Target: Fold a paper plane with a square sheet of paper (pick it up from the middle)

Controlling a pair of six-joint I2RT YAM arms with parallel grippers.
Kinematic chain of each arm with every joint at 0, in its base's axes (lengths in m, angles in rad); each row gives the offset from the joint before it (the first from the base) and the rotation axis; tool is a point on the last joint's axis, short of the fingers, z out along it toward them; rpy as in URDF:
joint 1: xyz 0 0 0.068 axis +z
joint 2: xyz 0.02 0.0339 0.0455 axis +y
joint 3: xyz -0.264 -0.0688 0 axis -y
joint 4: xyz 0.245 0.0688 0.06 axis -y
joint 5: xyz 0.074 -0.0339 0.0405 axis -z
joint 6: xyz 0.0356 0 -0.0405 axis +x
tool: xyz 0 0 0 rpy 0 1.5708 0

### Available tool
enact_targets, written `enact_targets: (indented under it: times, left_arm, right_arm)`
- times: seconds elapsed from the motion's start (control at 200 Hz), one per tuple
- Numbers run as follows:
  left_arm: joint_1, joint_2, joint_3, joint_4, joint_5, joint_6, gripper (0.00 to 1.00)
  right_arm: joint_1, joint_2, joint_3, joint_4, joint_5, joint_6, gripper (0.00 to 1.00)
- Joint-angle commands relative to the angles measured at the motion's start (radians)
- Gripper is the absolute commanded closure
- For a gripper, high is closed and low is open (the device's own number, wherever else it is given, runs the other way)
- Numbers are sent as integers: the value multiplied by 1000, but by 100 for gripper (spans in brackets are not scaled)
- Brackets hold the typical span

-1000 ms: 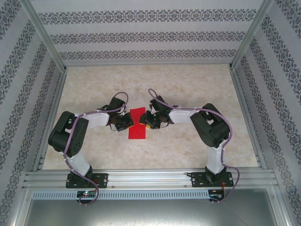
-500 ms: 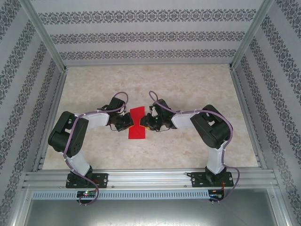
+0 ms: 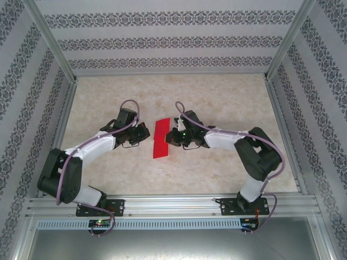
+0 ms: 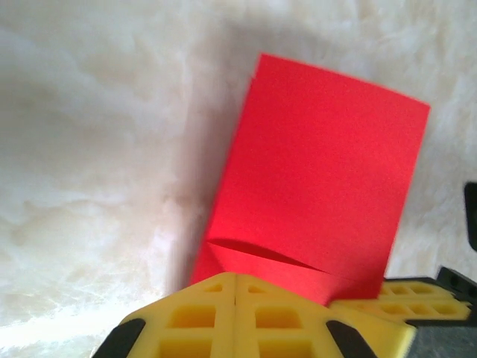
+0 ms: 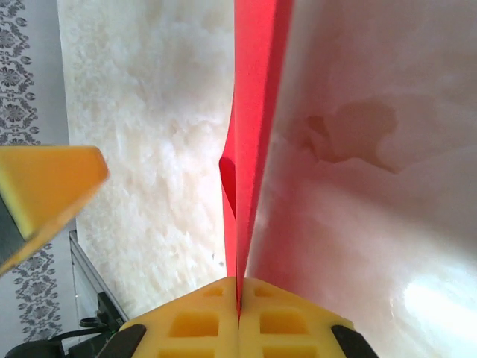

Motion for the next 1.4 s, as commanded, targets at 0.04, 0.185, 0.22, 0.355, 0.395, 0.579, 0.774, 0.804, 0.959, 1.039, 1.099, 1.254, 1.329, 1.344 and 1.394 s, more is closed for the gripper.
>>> enact_targets:
  times: [0.04,0.185,0.22,0.355,0.395,0.579,0.774,0.804,0.959,1.039,1.099,1.254,1.329,1.344,1.394]
  left_arm:
    - [-9,-106,-11,-91,-141,-7,98]
    - [-9,-211,-17,-129,-227,-10,96]
    - [-8,-235,-20,-137,-248,-11,95]
    - [-8,-315,-42,-147,-309,-15,93]
    - [-8,-337,-55,-141,-322,-19,93]
    - [-9,-374,-88,-111,-342,-36,90]
    - [-8,-339,-70,-113,-318,-27,73]
    - [-9,-337,-69,-111,-315,-29,71]
    - [-9,-335,-68,-106,-322,-36,71]
    - [-9,-335,-67,-115,-331,-38,70]
    - [-9,-341,-67,-125,-343,-39,69]
    - [-9,-370,-74,-161,-383,-37,69]
    - [-9,-387,-84,-168,-406,-43,68]
    - [-8,-389,-86,-168,-409,-44,68]
    - [-9,-398,-91,-168,-415,-45,68]
  right_arm:
    - [-31,-150,64,-333,182,-162,97]
    - [-35,-269,185,-679,462,-270,95]
    - [-35,-286,217,-753,531,-285,95]
    - [-34,-336,289,-912,691,-329,95]
    - [-31,-345,303,-928,702,-335,95]
    - [13,-369,345,-967,798,-338,95]
    - [71,-332,399,-1015,894,-356,95]
    - [83,-320,416,-1034,920,-362,95]
    - [145,-239,497,-1143,1080,-381,95]
    - [169,-186,525,-1198,1136,-372,95]
    - [181,-142,536,-1233,1160,-350,95]
    - [191,-27,554,-1290,1154,-294,96]
    - [202,29,566,-1303,1132,-278,96]
    - [206,43,570,-1306,1131,-273,96]
    - [220,81,577,-1307,1126,-265,95]
